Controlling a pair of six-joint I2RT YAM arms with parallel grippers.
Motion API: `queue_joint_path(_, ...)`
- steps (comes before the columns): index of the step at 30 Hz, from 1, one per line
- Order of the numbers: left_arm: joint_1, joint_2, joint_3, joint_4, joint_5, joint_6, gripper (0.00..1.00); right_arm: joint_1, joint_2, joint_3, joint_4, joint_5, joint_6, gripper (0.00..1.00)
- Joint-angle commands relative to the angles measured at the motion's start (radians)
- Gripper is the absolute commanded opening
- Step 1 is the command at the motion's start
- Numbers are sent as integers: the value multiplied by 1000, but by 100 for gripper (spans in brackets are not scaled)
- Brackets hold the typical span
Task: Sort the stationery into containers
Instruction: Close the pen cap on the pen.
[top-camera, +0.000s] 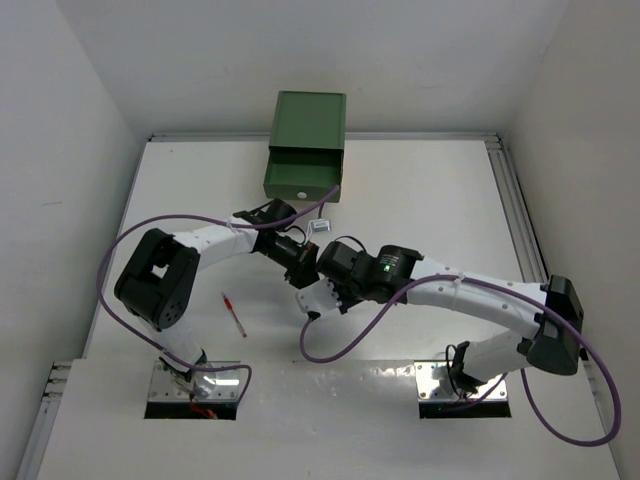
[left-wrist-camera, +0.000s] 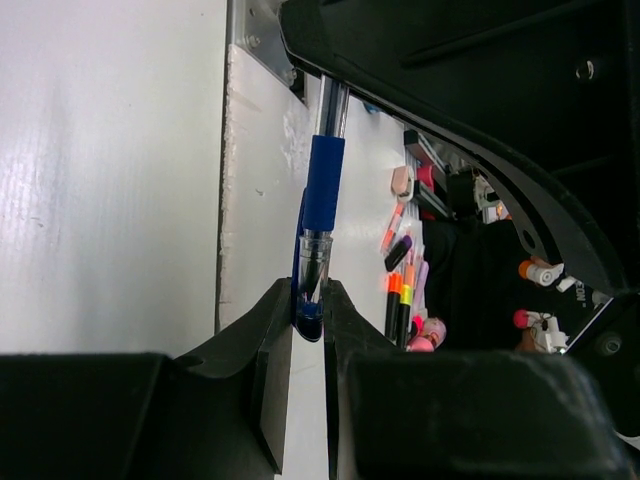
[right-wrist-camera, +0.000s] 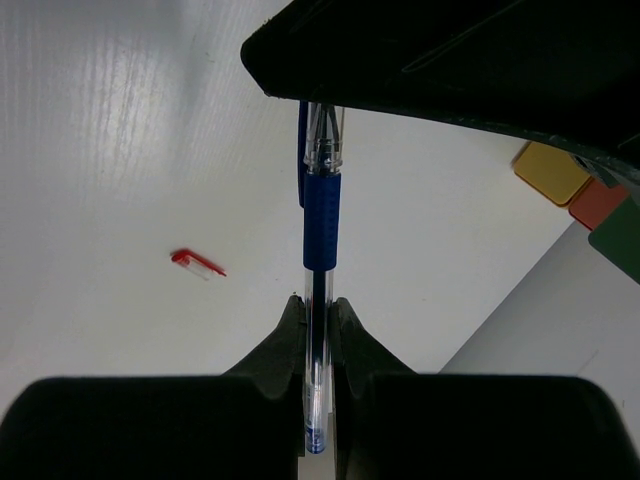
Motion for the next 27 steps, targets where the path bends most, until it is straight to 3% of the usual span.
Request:
queue_joint_path(1,-10,0,49,74,58,8,0,51,25,58,75,-122,7,0)
queue_joint_path(27,-10,9,61,74,78,23,0,104,72,102,72,-157,36,0)
